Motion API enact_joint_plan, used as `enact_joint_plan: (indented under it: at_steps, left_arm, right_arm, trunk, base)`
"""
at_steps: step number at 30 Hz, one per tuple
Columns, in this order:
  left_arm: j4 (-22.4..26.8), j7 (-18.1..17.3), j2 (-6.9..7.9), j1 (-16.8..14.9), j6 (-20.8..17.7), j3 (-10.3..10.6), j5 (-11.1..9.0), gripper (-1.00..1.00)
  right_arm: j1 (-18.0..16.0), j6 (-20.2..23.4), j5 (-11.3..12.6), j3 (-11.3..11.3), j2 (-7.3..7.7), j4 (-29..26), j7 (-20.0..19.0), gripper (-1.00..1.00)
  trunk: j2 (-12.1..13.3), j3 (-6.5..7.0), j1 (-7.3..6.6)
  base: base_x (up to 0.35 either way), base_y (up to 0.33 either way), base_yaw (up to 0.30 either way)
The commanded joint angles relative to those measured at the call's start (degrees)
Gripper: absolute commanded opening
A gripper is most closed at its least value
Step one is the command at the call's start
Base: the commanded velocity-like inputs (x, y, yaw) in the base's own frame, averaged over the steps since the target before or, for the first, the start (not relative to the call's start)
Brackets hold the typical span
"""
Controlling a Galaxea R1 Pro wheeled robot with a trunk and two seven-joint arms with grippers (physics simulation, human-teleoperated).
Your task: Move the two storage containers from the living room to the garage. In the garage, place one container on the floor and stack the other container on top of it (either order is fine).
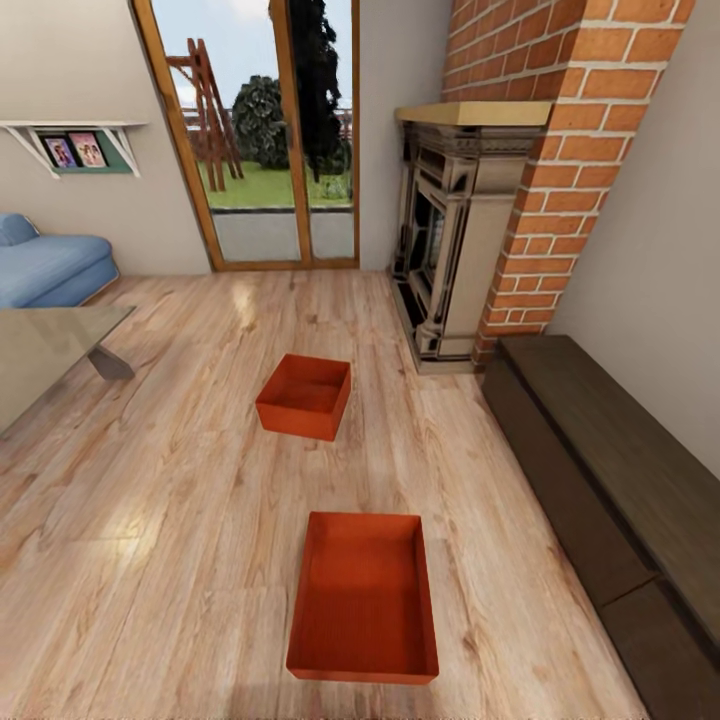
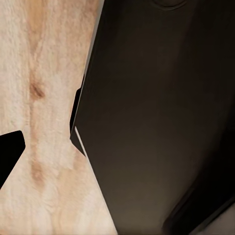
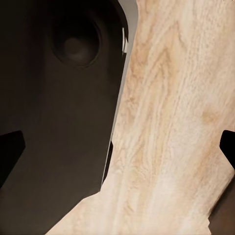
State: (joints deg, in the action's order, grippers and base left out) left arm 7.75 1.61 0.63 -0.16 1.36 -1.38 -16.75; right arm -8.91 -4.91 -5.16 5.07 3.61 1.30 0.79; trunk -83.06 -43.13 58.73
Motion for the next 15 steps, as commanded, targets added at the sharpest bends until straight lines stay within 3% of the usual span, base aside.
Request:
enact_joint_plan:
  at_steps: [1, 15]
  left_arm:
    - [-0.01, 0.06, -0.01, -0.02, 0.13, -0.11, -0.21, 1.0]
    - [-0.02, 0.06, -0.01, -0.02, 0.15, -0.11, -0.21, 1.0]
  right_arm:
    - [-0.06, -0.29, -0.31, 0.37, 0.0, 0.06, 0.08, 1.0]
    - [-0.06, -0.44, -0.37, 0.47, 0.29, -0.15, 0.09, 1.0]
  trunk:
    - [-0.02, -0.13, 0.0]
    - [-0.02, -1.07, 0.0]
  base:
    - [0.0, 0.0, 0.0]
    - [0.0, 0.0, -0.019]
